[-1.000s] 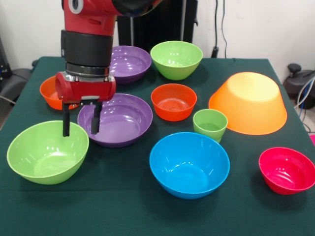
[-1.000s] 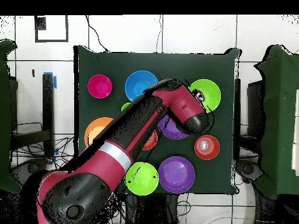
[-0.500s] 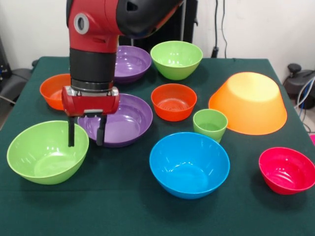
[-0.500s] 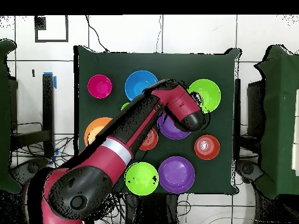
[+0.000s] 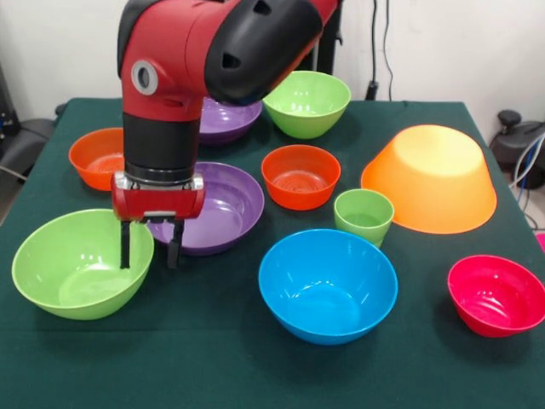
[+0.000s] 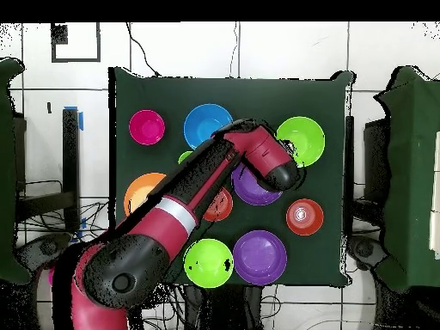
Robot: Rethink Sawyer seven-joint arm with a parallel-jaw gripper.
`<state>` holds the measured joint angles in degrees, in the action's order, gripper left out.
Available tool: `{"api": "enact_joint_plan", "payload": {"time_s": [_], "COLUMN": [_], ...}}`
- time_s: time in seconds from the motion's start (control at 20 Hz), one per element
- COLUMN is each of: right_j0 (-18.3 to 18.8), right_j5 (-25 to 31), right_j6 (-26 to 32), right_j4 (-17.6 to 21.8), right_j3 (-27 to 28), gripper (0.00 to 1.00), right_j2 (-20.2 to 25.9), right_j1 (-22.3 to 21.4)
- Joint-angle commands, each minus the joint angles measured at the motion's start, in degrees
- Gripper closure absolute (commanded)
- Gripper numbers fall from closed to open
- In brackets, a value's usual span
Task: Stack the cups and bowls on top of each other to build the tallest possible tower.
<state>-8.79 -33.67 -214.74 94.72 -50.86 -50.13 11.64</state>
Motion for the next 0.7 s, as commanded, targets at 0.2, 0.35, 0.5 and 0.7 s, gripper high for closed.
{"api": "enact_joint_plan", "payload": {"time_s": [0.2, 0.35, 0.5, 0.7], "right_j0": [1.5, 1.0, 0.4, -0.6], "right_j5": [-1.2, -1.2, -2.0, -3.5], "right_j6": [-16.7, -16.3, -17.1, -16.8], "right_j4": [-4.0, -4.0, -3.6, -3.3], "right_j3": [6.7, 5.8, 5.2, 4.1], "gripper": [0.00, 0.00, 0.00, 0.00], "right_j2": [5.2, 4.1, 3.2, 2.3], "right_j1": [4.5, 4.0, 3.9, 3.1]}}
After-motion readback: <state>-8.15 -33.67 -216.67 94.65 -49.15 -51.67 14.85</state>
